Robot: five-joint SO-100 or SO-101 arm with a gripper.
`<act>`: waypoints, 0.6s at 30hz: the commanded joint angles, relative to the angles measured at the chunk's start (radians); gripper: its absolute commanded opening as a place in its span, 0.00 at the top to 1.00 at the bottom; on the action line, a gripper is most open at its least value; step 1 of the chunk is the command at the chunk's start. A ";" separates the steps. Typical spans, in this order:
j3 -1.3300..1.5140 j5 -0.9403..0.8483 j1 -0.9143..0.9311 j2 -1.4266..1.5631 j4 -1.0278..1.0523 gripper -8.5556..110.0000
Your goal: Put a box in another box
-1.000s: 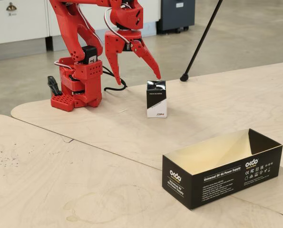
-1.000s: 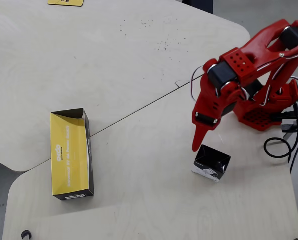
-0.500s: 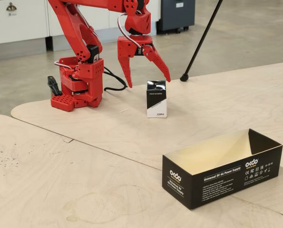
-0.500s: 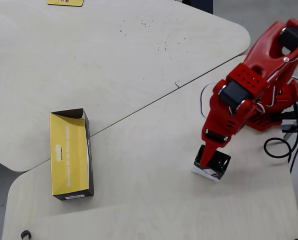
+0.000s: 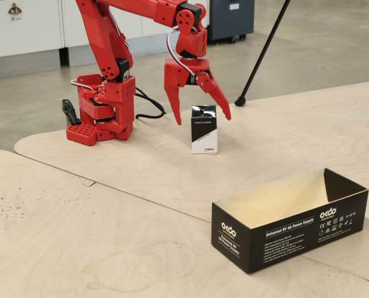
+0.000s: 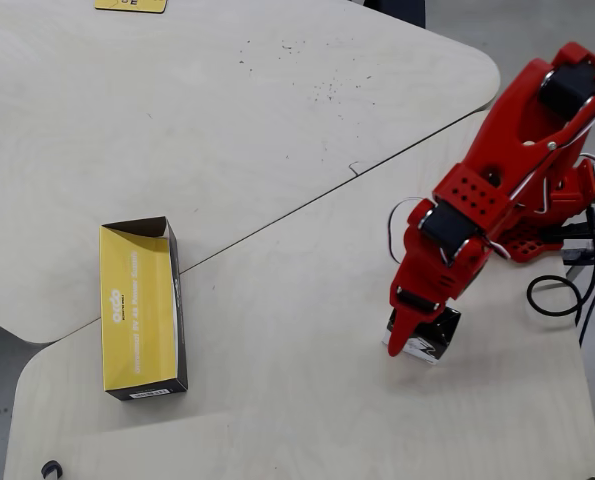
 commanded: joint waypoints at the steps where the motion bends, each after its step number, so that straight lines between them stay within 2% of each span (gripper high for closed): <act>1: -0.018 0.017 -0.018 -0.015 -0.038 0.52; 9: -0.006 0.037 -0.058 -0.014 -0.018 0.74; 18: -0.103 0.043 -0.023 0.046 0.101 0.82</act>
